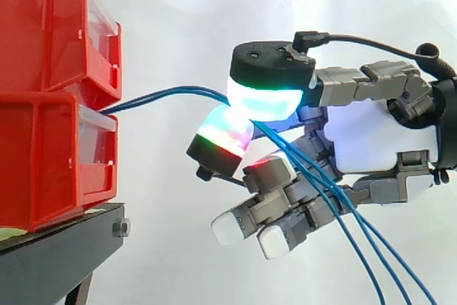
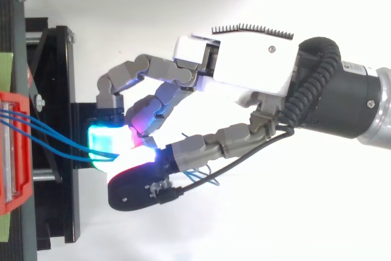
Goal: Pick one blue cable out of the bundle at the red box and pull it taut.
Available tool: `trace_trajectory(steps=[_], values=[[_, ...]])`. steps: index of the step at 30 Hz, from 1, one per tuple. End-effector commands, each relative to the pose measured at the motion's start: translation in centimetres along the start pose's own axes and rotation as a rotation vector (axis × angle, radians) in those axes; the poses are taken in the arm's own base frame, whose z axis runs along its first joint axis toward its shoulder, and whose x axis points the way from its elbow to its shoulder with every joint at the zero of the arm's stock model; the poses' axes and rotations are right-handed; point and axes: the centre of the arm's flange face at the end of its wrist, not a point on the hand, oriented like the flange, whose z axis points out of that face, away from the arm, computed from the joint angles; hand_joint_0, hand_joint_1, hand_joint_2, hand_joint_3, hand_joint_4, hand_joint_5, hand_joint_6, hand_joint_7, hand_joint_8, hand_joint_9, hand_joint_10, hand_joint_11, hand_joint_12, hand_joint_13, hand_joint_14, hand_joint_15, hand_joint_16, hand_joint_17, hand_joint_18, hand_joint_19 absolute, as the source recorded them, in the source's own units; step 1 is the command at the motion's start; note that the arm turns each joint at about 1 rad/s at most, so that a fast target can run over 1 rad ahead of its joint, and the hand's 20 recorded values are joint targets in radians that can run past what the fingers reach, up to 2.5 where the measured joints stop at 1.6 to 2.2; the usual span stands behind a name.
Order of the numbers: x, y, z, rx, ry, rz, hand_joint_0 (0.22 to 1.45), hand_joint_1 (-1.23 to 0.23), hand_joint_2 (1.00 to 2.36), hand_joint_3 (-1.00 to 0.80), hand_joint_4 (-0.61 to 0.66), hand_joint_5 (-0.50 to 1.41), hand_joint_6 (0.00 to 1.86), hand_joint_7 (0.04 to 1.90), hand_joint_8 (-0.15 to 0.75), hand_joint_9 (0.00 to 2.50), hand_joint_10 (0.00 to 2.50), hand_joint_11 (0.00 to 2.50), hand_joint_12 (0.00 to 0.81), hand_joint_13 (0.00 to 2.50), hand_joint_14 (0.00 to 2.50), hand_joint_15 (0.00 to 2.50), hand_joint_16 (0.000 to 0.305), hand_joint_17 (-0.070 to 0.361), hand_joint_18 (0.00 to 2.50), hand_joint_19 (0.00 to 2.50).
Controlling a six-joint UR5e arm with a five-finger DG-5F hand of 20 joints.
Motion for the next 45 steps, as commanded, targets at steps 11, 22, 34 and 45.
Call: trace_trajectory(steps=[11,22,34,45], values=[[0.04,0.10,0.04,-0.003,0.004,0.004,0.64,-0.81,1.01,0.06,0.07,-0.18,0.81,1.23,0.407,1.03,0.01,1.27,0.503,0.77,0.01,0.34,0.068,0.154,0.82,0.41],[0.04,0.13,0.07,-0.006,0.002,0.006,0.57,-0.71,1.01,0.05,0.13,-0.15,0.75,1.19,0.452,1.01,0.01,1.18,0.557,0.77,0.01,0.34,0.079,0.178,0.86,0.40],[0.08,0.25,0.18,-0.018,0.002,0.010,0.61,-0.82,1.03,0.03,0.11,-0.19,0.83,1.26,0.398,0.94,0.02,1.21,0.484,0.71,0.01,0.35,0.065,0.146,0.76,0.45],[0.10,0.43,0.30,-0.029,0.000,0.013,0.55,-0.80,1.03,-0.08,0.00,-0.14,0.74,1.32,0.261,0.93,0.02,0.75,0.462,0.73,0.01,0.31,0.062,0.140,0.76,0.45]])
